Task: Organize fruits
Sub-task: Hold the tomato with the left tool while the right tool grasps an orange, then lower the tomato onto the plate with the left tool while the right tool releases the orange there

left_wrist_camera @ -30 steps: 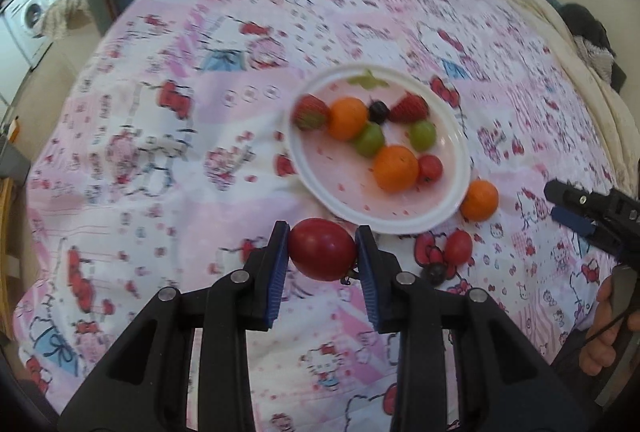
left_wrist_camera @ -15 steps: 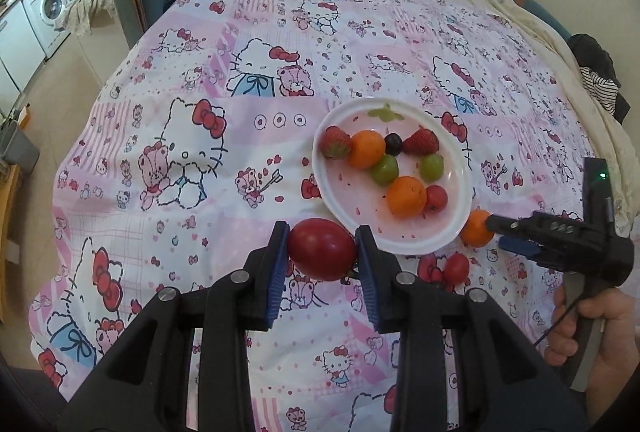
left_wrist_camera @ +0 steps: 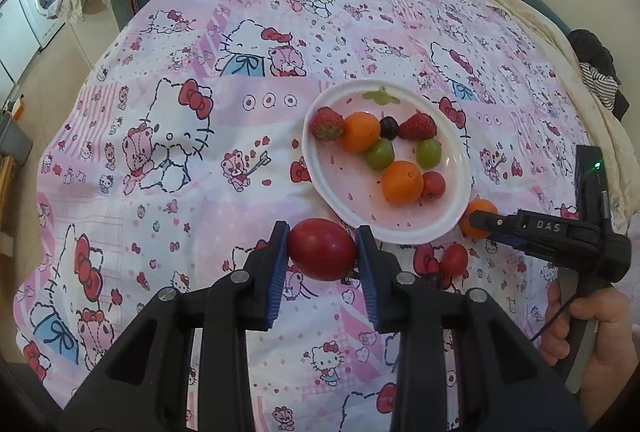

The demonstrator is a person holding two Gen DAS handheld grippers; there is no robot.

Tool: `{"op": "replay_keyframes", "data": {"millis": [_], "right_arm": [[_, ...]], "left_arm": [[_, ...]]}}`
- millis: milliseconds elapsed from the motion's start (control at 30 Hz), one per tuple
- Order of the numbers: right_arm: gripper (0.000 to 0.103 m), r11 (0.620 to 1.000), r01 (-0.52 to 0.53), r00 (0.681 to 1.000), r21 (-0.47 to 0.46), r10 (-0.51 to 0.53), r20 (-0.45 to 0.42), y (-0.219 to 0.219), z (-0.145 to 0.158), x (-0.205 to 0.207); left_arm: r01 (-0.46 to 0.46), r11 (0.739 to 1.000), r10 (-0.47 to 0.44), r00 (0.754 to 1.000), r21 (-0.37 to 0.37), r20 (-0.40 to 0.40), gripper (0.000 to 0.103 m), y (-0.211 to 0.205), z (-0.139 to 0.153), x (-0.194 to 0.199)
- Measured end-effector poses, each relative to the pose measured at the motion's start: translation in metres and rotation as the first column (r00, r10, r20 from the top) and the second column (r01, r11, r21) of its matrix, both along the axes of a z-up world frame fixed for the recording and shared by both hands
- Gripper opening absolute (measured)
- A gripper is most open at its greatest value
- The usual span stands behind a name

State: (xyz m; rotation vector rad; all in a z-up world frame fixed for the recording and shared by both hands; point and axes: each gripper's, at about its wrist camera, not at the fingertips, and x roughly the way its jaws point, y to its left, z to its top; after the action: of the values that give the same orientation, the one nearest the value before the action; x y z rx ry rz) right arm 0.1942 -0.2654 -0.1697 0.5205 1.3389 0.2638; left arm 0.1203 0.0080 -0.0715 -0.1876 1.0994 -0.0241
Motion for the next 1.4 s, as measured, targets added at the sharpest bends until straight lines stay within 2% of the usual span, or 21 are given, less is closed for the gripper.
{"op": "replay_keyframes", "data": {"millis": [300,433,633,767,867,967,1233,1400], "right_arm": [[0.042,0.999,0.045,0.997,0.021,-0.047,0.067,-0.007,0.034,-0.017],[0.042,0.995,0.096,0.984,0.029,-0.099,0.148,-0.014,0.061,-0.03],[0.042,0.986,0.155,0.94,0.055,-0.165,0.299,-0.029,0.102,-0.044],[0.042,0.992,0.119,0.905,0.051,-0.13,0.405,-0.027,0.126,-0.045],[0.042,0.994,0.092,0.876,0.051,-0.105,0.47,-0.023,0.138,-0.045],[0.042,0.998,0.051,0.845,0.022,-0.055,0.531,-0.014,0.144,-0.044],[0.042,0.998,-0.035,0.841,-0.05,0.056,0.539,0.012,0.137,-0.026],[0.042,0.993,-0.065,0.864,-0.099,0.105,0.493,0.024,0.12,-0.009]], "left_arm": [[0.01,1.0,-0.011,1.0,0.027,0.022,0.029,-0.004,0.0,-0.002],[-0.009,1.0,0.007,0.999,0.027,0.053,0.029,0.002,0.009,-0.006],[-0.068,0.997,0.065,0.99,0.02,0.122,0.029,0.023,0.029,-0.007],[-0.087,0.996,0.082,0.981,0.021,0.176,0.029,0.029,0.043,-0.002],[-0.069,0.995,0.049,0.969,0.075,0.241,0.029,0.022,0.056,0.003],[-0.051,0.994,0.026,0.967,0.092,0.254,0.029,0.015,0.059,0.011],[-0.003,0.992,-0.026,0.972,0.124,0.234,0.029,0.0,0.05,0.04],[0.025,0.992,-0.051,0.975,0.122,0.217,0.029,-0.007,0.035,0.06]]}}
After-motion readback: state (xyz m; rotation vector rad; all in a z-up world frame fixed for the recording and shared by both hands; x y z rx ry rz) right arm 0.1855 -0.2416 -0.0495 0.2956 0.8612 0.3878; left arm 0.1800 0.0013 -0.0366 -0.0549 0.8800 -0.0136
